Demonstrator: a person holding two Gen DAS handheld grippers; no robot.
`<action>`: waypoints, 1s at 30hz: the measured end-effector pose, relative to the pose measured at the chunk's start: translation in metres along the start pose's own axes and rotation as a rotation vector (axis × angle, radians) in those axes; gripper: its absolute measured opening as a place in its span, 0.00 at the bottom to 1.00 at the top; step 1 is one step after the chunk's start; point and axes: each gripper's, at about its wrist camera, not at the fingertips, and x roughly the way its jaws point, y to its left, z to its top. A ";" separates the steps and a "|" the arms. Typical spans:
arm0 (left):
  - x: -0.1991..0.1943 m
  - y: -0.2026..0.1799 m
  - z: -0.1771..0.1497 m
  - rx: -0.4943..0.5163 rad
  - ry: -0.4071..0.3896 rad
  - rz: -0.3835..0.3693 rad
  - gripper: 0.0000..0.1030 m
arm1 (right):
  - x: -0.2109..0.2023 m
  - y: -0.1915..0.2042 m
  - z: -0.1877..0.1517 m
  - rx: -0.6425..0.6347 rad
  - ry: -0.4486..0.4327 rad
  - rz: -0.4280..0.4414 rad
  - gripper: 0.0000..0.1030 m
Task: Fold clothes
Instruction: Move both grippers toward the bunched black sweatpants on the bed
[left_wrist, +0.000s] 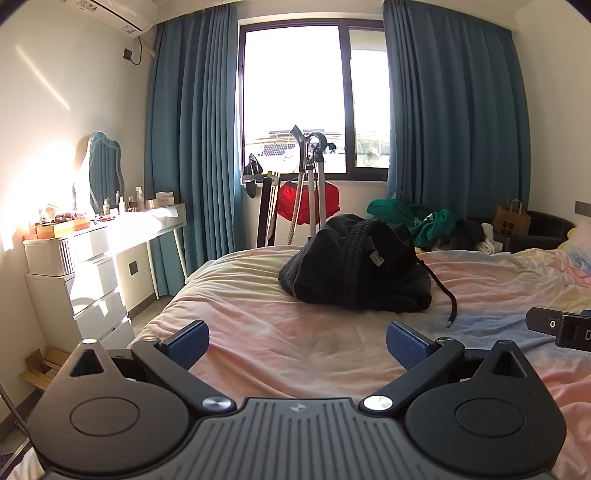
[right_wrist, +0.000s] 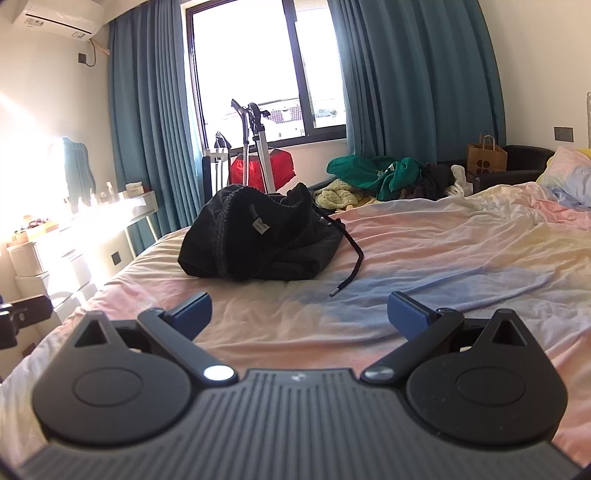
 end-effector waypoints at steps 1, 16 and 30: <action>0.000 0.000 0.000 -0.004 0.001 0.000 1.00 | 0.000 0.000 -0.001 0.002 -0.002 0.001 1.00; 0.000 0.014 -0.003 -0.112 0.000 0.077 1.00 | 0.001 -0.002 -0.008 0.005 -0.008 -0.006 1.00; 0.000 0.009 -0.012 -0.076 -0.021 0.096 1.00 | -0.001 -0.004 -0.002 0.036 0.000 -0.009 1.00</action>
